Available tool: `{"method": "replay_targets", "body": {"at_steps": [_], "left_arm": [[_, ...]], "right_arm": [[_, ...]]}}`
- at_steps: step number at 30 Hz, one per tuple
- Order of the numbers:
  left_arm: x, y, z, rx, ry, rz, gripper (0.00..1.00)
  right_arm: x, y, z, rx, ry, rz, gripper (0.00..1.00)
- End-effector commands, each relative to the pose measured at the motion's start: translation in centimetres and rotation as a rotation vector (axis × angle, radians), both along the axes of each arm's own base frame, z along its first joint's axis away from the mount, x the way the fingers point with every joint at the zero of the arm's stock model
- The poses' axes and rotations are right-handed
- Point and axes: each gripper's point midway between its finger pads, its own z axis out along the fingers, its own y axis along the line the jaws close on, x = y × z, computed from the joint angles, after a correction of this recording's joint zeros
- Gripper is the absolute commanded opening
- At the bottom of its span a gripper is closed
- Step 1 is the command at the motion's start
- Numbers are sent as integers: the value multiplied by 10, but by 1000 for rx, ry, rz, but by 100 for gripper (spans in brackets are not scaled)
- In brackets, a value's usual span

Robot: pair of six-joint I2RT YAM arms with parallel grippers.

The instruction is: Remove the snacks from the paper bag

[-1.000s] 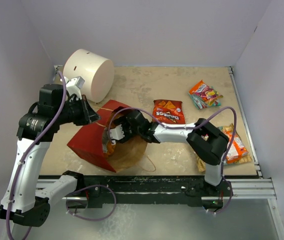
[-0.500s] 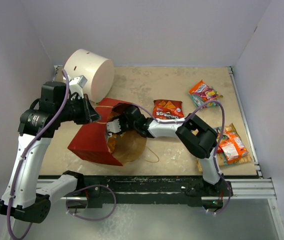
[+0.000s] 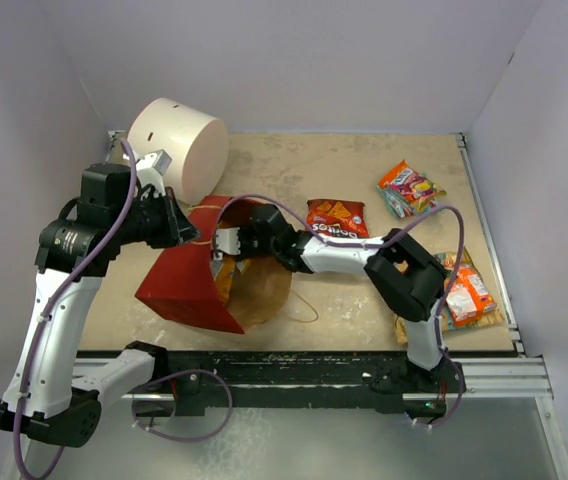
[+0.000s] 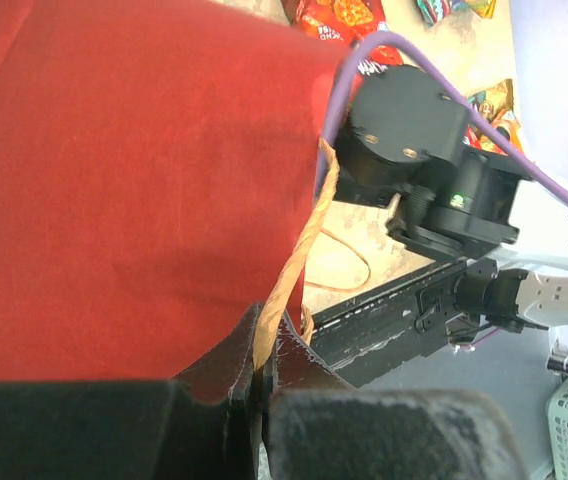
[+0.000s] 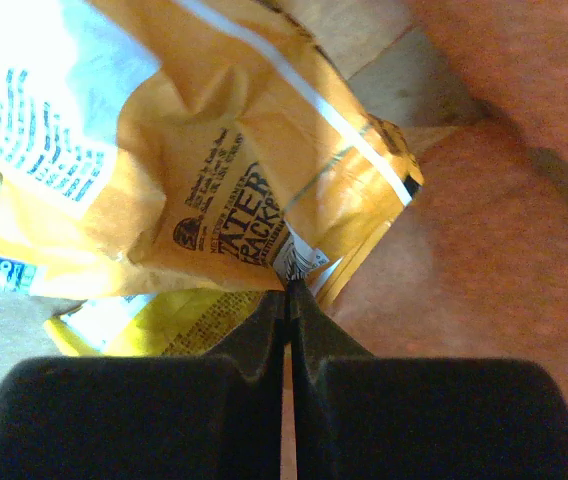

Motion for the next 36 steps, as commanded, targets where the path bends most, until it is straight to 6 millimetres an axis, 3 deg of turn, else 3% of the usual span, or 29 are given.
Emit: {"method": "replay_targets", "body": {"at_steps": [1, 8, 24, 31, 36], "left_arm": [[11, 3, 14, -20, -68, 49, 0], [21, 10, 19, 3, -102, 93, 0], [25, 20, 24, 28, -158, 144, 0], [26, 21, 13, 35, -154, 148, 0], [33, 19, 7, 27, -131, 157, 0]], "right_arm": [[-16, 6, 77, 216, 46, -23, 0], [-50, -13, 85, 247, 130, -44, 0], [-86, -78, 135, 241, 353, -277, 0], [-114, -130, 178, 322, 408, -404, 0], [-126, -167, 235, 475, 409, -498, 0]]}}
